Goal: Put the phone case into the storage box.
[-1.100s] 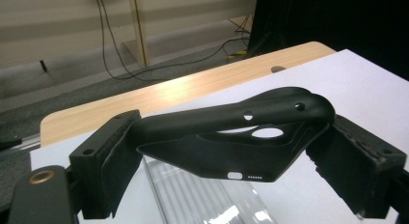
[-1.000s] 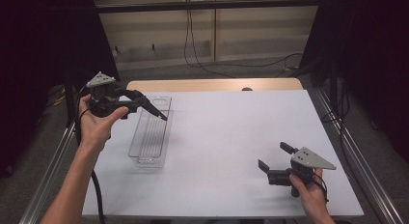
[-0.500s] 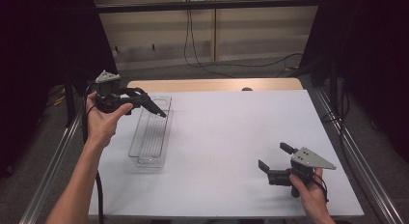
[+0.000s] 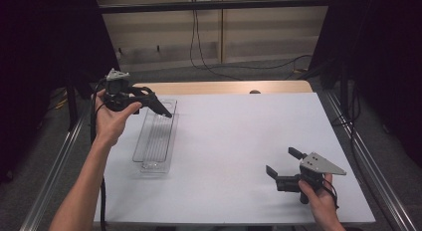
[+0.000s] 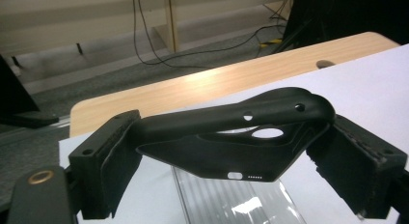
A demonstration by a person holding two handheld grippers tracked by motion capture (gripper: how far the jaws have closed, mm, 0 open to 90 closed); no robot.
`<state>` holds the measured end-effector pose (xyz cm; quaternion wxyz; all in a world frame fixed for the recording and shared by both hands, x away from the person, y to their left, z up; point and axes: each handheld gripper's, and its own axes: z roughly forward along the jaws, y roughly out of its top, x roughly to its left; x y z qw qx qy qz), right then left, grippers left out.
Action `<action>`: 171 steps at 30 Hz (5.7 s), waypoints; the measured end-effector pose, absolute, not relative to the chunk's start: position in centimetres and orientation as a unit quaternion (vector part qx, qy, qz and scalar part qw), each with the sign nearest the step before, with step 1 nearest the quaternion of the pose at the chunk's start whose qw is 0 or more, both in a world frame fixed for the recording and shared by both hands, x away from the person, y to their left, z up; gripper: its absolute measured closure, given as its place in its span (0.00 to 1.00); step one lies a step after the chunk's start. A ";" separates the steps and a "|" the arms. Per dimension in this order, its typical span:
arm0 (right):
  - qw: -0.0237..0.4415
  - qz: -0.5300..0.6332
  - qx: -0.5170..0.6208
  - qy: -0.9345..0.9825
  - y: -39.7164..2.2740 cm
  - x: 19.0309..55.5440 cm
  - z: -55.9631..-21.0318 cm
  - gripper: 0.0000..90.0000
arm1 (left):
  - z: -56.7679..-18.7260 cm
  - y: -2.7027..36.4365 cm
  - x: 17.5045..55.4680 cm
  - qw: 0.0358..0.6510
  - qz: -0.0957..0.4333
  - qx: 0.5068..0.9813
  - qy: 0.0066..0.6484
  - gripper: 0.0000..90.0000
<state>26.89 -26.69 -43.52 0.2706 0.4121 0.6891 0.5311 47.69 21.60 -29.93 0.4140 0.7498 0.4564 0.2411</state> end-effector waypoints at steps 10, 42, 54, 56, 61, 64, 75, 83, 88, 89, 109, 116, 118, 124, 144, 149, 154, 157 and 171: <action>0.269 0.531 0.413 0.689 -26.8 26.9 -43.6 0.00 | -30.7 21.1 49.0 0.404 0.246 0.742 0.475 0.15; 0.265 0.532 0.412 0.691 -26.7 26.9 -43.7 0.00 | -32.8 19.2 51.5 0.369 0.269 0.725 0.516 0.15; 0.265 0.530 0.410 0.693 -26.8 26.9 -43.7 0.00 | -33.6 18.8 51.9 0.364 0.268 0.726 0.518 0.14; 0.265 0.530 0.410 0.693 -26.8 26.9 -43.7 0.00 | -33.8 18.7 52.0 0.362 0.272 0.727 0.517 0.14; 0.264 0.530 0.410 0.694 -26.8 26.9 -43.8 0.00 | -34.0 18.4 52.1 0.361 0.274 0.728 0.514 0.14; 0.263 0.530 0.410 0.694 -26.8 26.9 -43.8 0.00 | -34.1 18.3 52.1 0.359 0.277 0.728 0.514 0.14; 0.263 0.530 0.411 0.694 -26.8 26.9 -43.8 0.00 | -34.8 17.9 52.5 0.355 0.286 0.721 0.522 0.14; 0.262 0.530 0.410 0.695 -26.8 26.9 -43.8 0.00 | -35.0 17.5 52.7 0.355 0.298 0.712 0.527 0.14; 0.262 0.530 0.410 0.695 -26.8 26.9 -43.8 0.00 | -35.1 17.4 52.8 0.360 0.300 0.708 0.528 0.14; 0.262 0.530 0.410 0.695 -26.8 26.9 -43.8 0.00 | -35.1 17.4 52.8 0.359 0.301 0.711 0.525 0.13; 0.257 0.530 0.411 0.696 -26.8 27.0 -43.9 0.00 | -35.2 16.4 53.3 0.379 0.301 0.710 0.512 0.15; 0.257 0.529 0.410 0.697 -26.8 27.0 -43.9 0.00 | -35.3 16.5 53.4 0.382 0.300 0.713 0.506 0.15; 0.257 0.529 0.410 0.697 -26.8 27.0 -43.9 0.00 | -35.3 16.4 53.5 0.385 0.297 0.710 0.509 0.15; 0.256 0.529 0.409 0.698 -26.8 27.1 -44.0 0.00 | -35.5 16.2 53.7 0.397 0.285 0.713 0.503 0.14; 0.256 0.530 0.409 0.698 -26.8 27.0 -44.0 0.00 | -35.4 16.8 54.1 0.416 0.277 0.709 0.497 0.04; 0.257 0.530 0.409 0.697 -26.8 27.0 -44.0 0.00 | -35.6 17.0 54.1 0.414 0.279 0.714 0.491 0.04; 0.256 0.530 0.409 0.697 -26.8 27.0 -44.0 0.00 | -35.8 17.3 54.0 0.422 0.280 0.712 0.486 0.04; 0.257 0.530 0.410 0.697 -26.8 27.0 -44.0 0.00 | -36.1 17.6 53.9 0.431 0.279 0.709 0.484 0.03; 0.257 0.529 0.409 0.697 -26.8 27.0 -44.0 0.00 | -35.8 19.4 52.3 0.468 0.289 0.694 0.465 0.04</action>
